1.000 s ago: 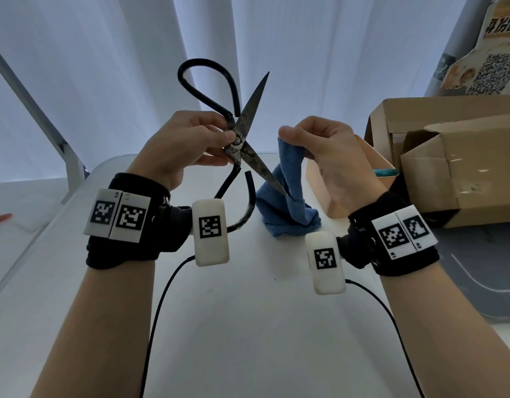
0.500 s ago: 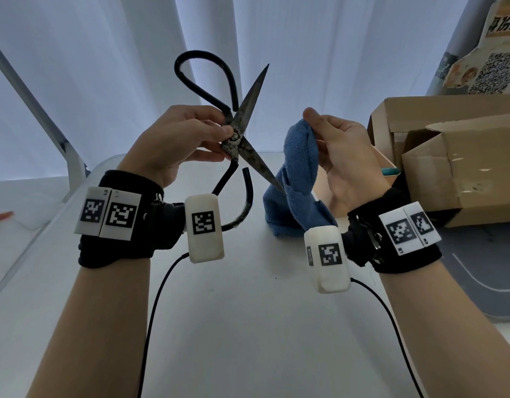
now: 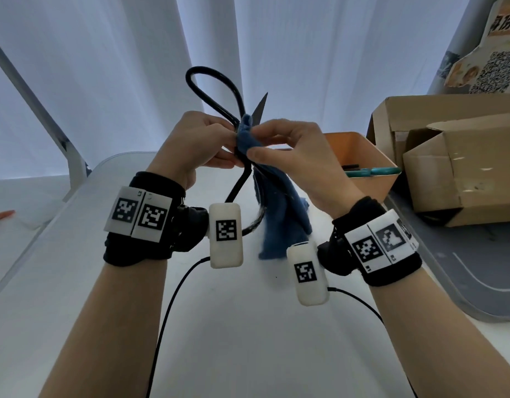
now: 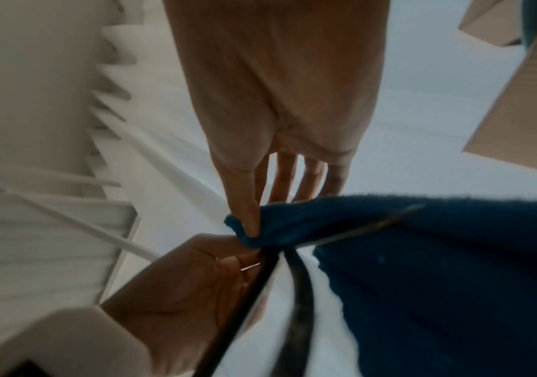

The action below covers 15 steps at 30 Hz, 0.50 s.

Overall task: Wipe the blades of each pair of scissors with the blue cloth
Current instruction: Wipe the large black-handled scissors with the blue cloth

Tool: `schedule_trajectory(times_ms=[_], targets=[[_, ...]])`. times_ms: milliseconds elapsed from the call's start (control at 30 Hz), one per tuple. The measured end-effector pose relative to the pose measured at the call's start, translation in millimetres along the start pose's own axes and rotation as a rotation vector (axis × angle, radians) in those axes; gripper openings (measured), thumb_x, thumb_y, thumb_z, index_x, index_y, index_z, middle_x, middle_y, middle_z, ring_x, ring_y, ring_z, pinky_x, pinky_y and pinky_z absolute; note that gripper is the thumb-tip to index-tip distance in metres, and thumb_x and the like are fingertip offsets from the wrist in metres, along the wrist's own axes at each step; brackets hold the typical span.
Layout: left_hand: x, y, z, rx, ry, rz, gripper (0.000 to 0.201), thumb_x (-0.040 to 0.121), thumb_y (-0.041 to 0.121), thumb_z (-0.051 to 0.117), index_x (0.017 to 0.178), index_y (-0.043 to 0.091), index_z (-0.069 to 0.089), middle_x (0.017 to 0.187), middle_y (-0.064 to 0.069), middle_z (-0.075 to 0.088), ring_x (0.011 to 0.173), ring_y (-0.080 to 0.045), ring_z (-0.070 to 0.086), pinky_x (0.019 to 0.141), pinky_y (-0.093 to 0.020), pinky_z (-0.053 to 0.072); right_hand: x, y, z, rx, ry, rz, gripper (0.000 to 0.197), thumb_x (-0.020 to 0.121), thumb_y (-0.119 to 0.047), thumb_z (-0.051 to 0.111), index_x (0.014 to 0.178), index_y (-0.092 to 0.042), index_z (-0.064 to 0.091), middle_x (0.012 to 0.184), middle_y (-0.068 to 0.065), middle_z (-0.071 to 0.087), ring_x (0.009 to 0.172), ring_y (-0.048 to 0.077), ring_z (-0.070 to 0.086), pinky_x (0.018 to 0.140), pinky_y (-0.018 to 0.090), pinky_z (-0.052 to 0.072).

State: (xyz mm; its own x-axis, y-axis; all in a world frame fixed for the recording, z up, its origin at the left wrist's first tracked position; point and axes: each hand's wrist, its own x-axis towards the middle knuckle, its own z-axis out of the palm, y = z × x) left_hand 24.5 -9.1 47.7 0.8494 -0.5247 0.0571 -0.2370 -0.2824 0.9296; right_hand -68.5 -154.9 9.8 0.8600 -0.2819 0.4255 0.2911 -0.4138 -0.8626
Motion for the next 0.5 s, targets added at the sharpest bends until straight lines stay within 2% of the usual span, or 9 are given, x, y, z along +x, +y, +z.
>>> schedule_trajectory(times_ms=[133, 200, 300, 500], targets=[[0, 2, 0, -0.034, 0.033, -0.025, 0.018, 0.079, 0.004, 0.066, 0.095, 0.004, 0.075, 0.08, -0.011, 0.076, 0.07, -0.023, 0.076, 0.063, -0.022, 0.057, 2, 1, 4, -0.125, 0.027, -0.054, 0.017, 0.081, -0.011, 0.08, 0.096, -0.018, 0.081, 0.094, -0.004, 0.071, 0.085, 0.01, 0.068, 0.083, 0.036, 0.058], [1, 1, 0, -0.03, 0.044, -0.032, 0.018, 0.08, 0.003, 0.065, 0.095, 0.002, 0.074, 0.081, -0.012, 0.076, 0.069, -0.023, 0.075, 0.061, -0.021, 0.058, 2, 0, 8, -0.19, 0.03, -0.073, 0.018, 0.08, -0.009, 0.079, 0.095, -0.018, 0.081, 0.09, -0.005, 0.07, 0.081, 0.008, 0.065, 0.078, 0.029, 0.057], [1, 0, -1, -0.02, 0.059, -0.042, 0.014, 0.083, 0.004, 0.068, 0.095, 0.0, 0.074, 0.074, -0.006, 0.074, 0.061, -0.016, 0.073, 0.056, -0.019, 0.056, 2, -2, 9, -0.268, 0.001, -0.04, 0.018, 0.078, -0.008, 0.076, 0.091, -0.02, 0.081, 0.088, -0.007, 0.068, 0.073, 0.003, 0.062, 0.072, 0.015, 0.05], [-1, 2, -3, -0.041, 0.053, -0.021, 0.018, 0.081, 0.004, 0.065, 0.095, 0.004, 0.076, 0.079, -0.009, 0.076, 0.068, -0.021, 0.075, 0.059, -0.019, 0.055, 1, -2, 12, -0.209, 0.088, -0.096, 0.019, 0.085, -0.009, 0.075, 0.101, -0.017, 0.08, 0.094, 0.0, 0.071, 0.082, 0.009, 0.065, 0.074, 0.018, 0.054]])
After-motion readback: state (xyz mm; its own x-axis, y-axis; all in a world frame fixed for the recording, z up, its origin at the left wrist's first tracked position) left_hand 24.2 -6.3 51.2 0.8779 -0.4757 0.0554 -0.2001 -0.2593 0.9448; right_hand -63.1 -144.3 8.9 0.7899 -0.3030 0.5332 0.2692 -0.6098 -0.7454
